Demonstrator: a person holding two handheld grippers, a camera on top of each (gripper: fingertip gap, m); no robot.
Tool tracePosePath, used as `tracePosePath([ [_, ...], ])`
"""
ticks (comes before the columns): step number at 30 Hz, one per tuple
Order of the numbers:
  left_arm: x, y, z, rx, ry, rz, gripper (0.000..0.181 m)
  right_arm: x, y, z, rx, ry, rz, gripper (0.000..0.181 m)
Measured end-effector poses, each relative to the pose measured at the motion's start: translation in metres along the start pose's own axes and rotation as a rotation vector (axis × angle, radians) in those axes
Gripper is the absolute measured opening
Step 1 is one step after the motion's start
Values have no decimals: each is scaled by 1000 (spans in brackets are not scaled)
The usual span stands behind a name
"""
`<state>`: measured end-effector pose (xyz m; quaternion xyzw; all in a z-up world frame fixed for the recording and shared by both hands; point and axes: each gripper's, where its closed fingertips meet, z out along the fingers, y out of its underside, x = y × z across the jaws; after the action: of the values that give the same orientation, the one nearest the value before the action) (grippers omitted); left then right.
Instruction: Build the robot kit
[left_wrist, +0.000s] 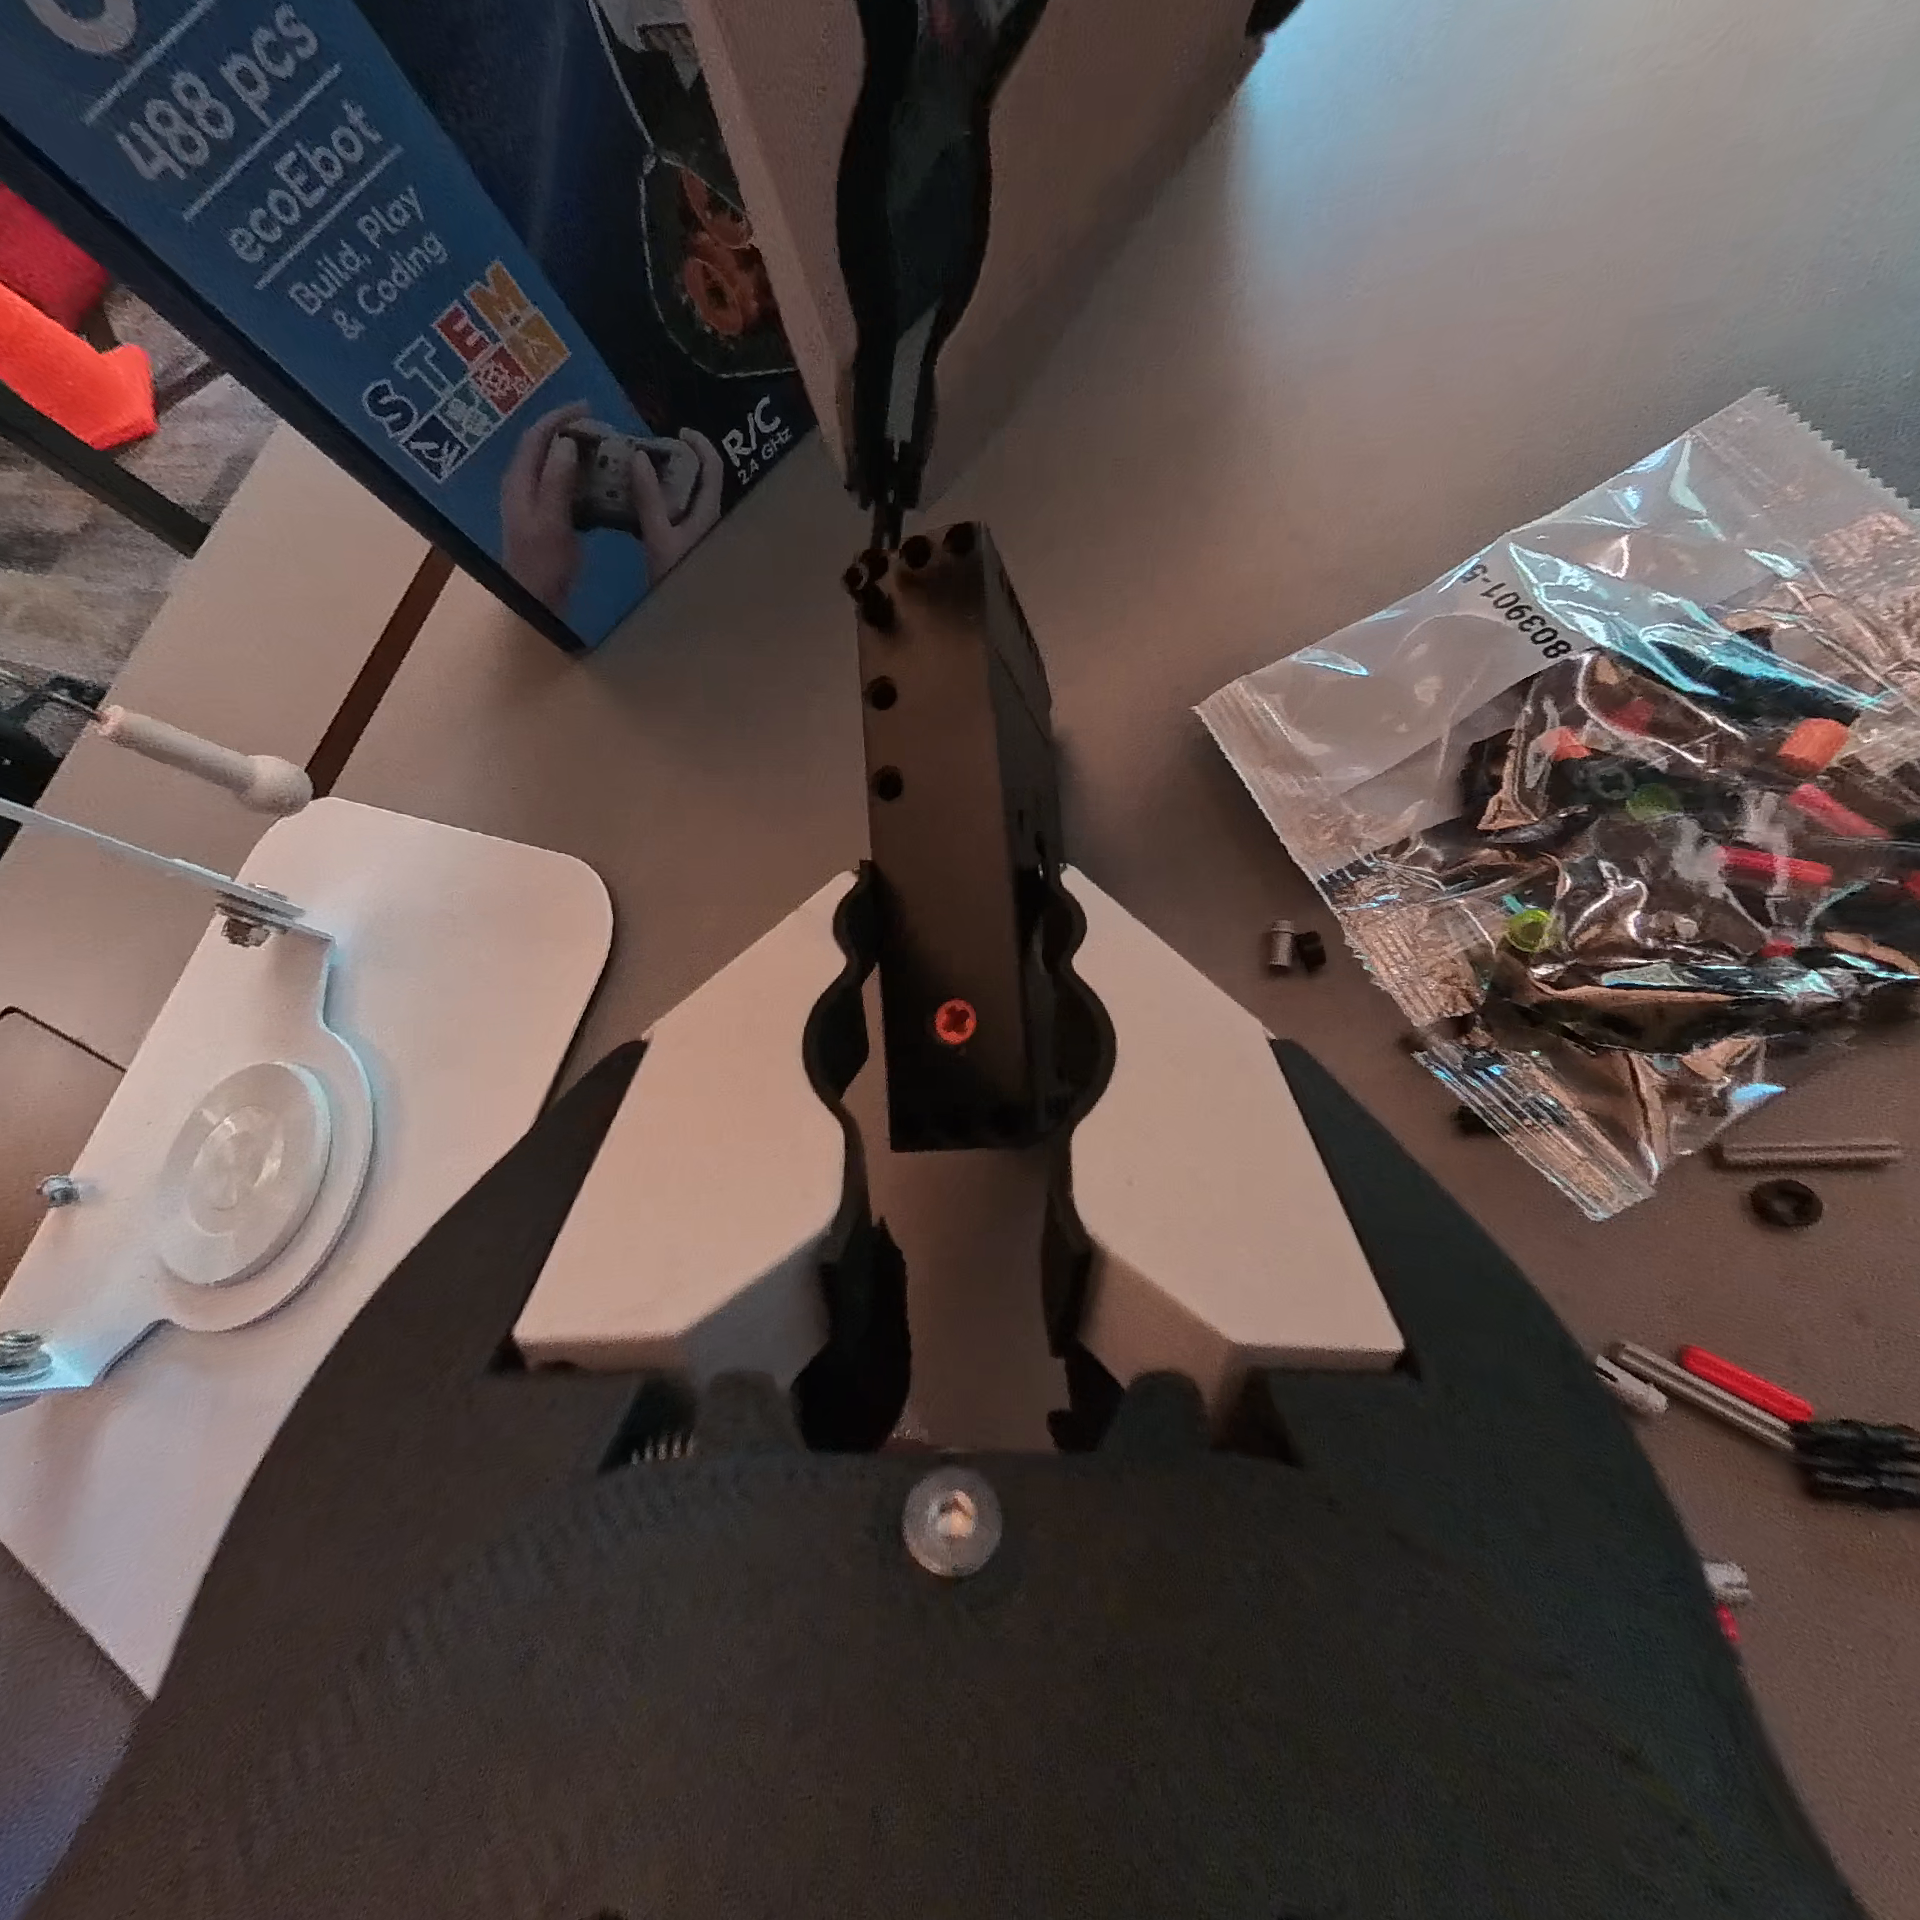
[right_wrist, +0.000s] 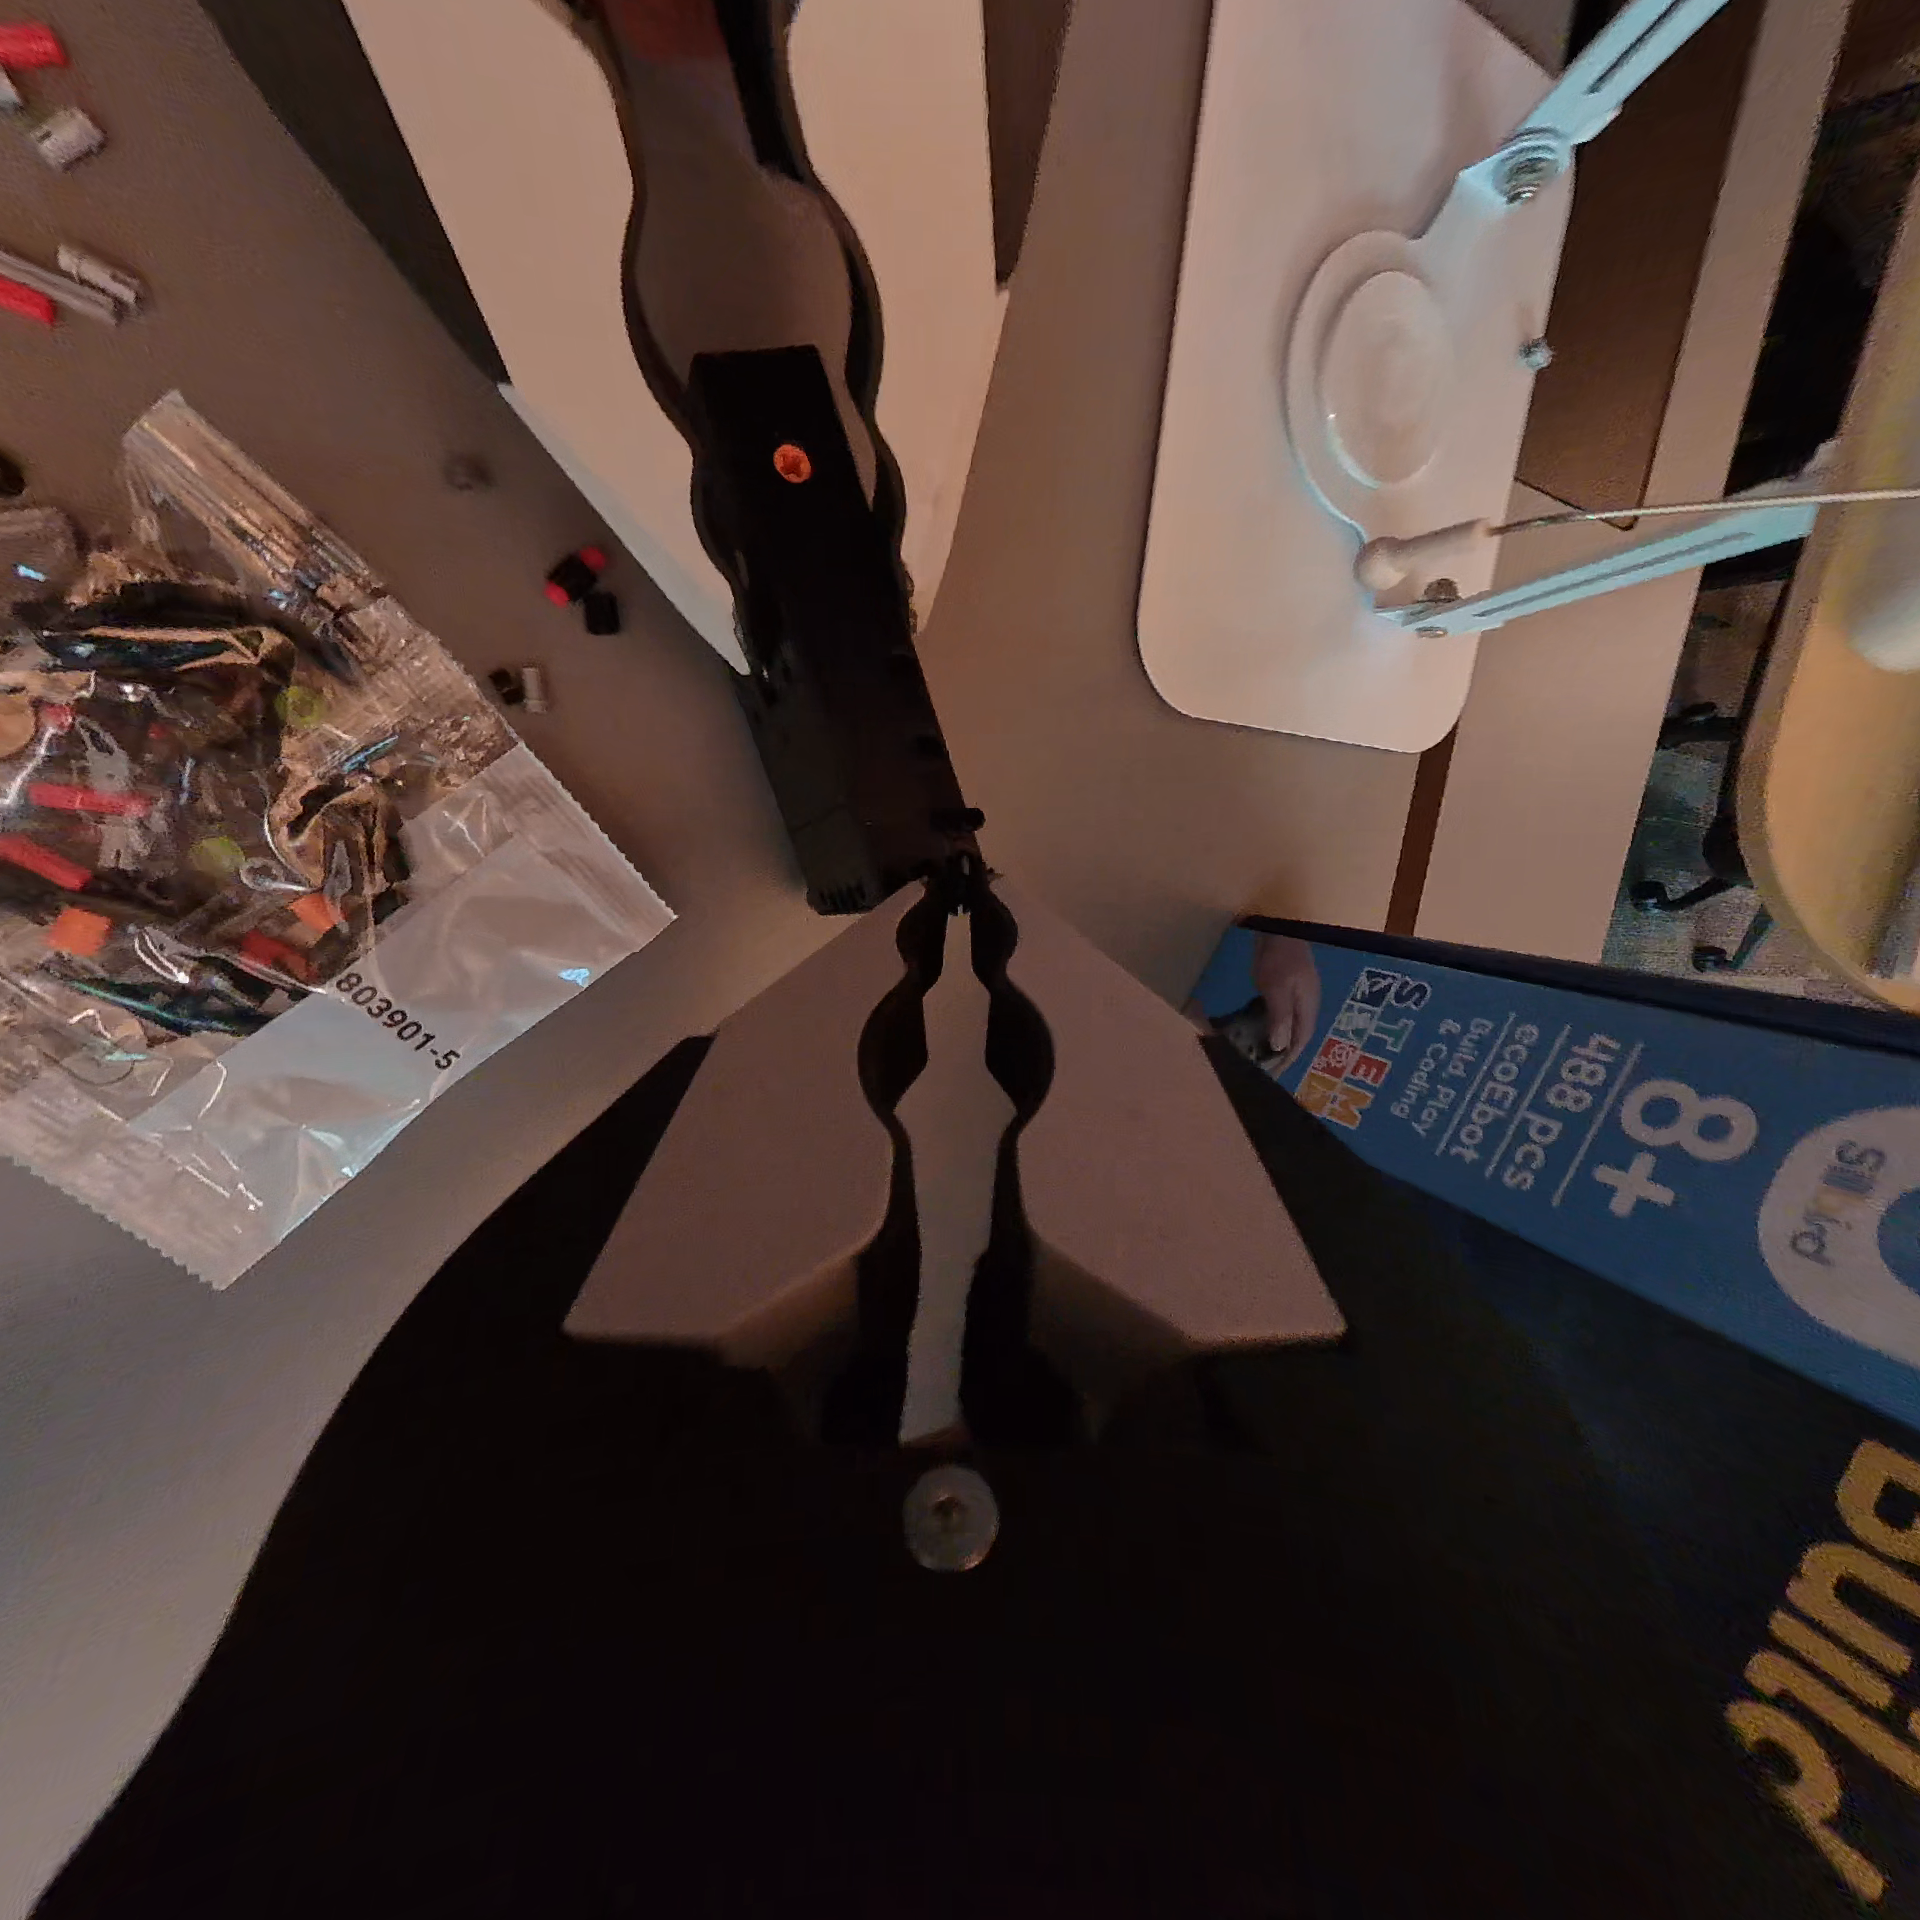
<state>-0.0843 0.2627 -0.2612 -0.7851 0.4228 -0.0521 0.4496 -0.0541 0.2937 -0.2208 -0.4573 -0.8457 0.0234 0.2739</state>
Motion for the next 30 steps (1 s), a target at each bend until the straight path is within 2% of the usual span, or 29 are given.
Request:
tracePosePath([
  [16,2,-5,5,50,-12,27,27,-1,7,4,-255,-94,-214,2],
  [22,3,-7,6,50,-17,25,26,-3,10,3,-295,-123,-246,2],
  [30,3,-8,8,60,-23,8,25,-12,14,4,-339,-274,-243,2],
])
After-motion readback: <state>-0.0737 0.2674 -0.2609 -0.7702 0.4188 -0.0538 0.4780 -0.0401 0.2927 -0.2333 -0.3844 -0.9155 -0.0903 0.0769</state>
